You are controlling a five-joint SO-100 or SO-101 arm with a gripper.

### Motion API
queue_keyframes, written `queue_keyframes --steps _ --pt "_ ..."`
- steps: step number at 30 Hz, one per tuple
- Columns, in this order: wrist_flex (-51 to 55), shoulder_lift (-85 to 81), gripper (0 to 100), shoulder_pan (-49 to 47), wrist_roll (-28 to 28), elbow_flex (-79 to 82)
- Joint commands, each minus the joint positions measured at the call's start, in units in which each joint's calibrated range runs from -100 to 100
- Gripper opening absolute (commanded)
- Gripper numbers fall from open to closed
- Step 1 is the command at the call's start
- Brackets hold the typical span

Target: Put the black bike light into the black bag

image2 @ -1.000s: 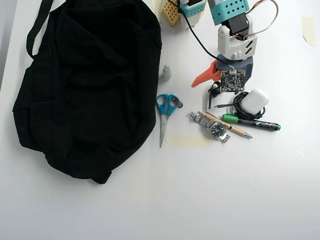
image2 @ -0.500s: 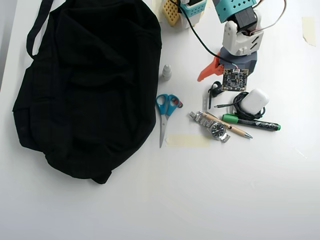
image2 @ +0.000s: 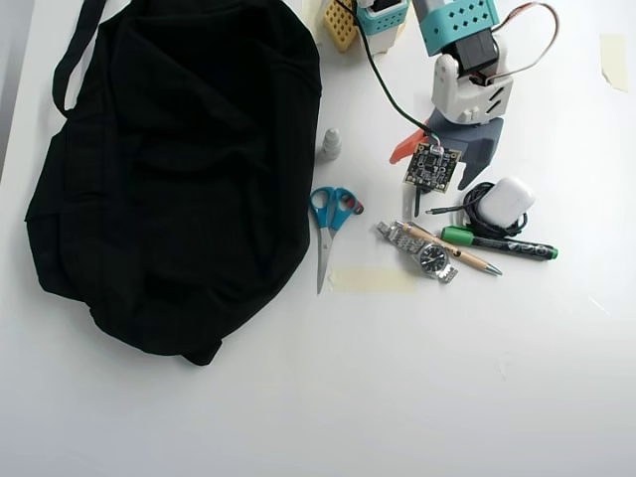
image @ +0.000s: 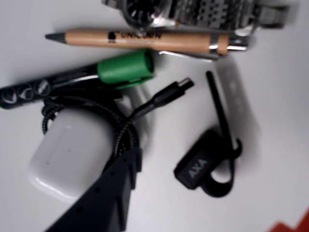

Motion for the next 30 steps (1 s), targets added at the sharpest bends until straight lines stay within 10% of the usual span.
queue_keyframes --steps 1,30 --pt "-0.76 0.18 44 -0.36 -1.50 -2.33" --pt "-13.25 4.42 44 -0.74 -3.23 7.10"
